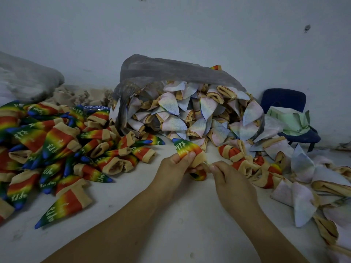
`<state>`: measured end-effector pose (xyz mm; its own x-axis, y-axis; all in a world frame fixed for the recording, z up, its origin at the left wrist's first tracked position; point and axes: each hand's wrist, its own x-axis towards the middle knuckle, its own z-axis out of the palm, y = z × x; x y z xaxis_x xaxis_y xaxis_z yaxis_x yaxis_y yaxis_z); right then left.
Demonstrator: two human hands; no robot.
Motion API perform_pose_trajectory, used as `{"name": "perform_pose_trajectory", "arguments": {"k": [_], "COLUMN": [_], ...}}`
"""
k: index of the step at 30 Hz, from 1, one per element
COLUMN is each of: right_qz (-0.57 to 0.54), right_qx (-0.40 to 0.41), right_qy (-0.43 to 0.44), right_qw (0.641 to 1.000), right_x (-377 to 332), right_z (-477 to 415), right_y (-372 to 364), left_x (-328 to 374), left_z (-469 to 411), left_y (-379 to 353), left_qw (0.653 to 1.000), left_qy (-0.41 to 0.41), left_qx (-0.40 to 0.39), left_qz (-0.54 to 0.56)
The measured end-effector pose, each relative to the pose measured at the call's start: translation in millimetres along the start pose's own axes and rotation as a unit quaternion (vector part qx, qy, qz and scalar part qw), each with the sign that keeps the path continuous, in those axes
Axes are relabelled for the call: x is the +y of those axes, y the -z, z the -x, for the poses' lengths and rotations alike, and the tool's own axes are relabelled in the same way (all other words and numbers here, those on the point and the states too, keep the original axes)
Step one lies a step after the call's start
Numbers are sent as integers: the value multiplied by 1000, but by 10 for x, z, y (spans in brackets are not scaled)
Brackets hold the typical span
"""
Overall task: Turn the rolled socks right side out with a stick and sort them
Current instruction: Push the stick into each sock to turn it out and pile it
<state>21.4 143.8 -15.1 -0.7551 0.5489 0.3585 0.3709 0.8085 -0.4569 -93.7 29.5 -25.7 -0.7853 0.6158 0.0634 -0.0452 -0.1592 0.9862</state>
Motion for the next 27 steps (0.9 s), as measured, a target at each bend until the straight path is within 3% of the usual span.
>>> {"name": "perform_pose_trajectory", "arguments": {"k": [6, 8, 10, 12, 17, 21, 23, 25, 27], "right_qz": [-84, -71, -44, -29, 18, 26, -38, -208, -365], "right_qx": [-20, -29, -49, -54, -28, -49, -25, 16, -10], "right_qy": [9, 24, 13, -23, -54, -84, -95, -120, -136], "right_qw": [996, 997, 998, 998, 998, 995, 994, 971, 921], "right_x": [-3, 21, 88, 155, 240, 326, 287, 159, -11], "right_z": [-39, -61, -83, -104, -153, -154, -148, -135, -96], "right_y": [28, 60, 95, 129, 153, 251, 294, 304, 299], "left_x": [0, 22, 77, 107, 119, 167, 188, 188, 147], "left_z": [21, -8, -53, -79, -74, -101, -68, 7, 102], "left_y": [-7, 21, 93, 159, 149, 239, 228, 123, -24], "left_qw": [1000, 993, 962, 943, 948, 938, 955, 995, 989], "left_qy": [6, 19, 27, 30, 31, 41, 40, 27, -15], "left_qx": [-11, 24, 61, 70, 54, 91, 101, 70, -15], "left_qz": [-10, 118, 266, 325, 312, 333, 276, 62, -148]}}
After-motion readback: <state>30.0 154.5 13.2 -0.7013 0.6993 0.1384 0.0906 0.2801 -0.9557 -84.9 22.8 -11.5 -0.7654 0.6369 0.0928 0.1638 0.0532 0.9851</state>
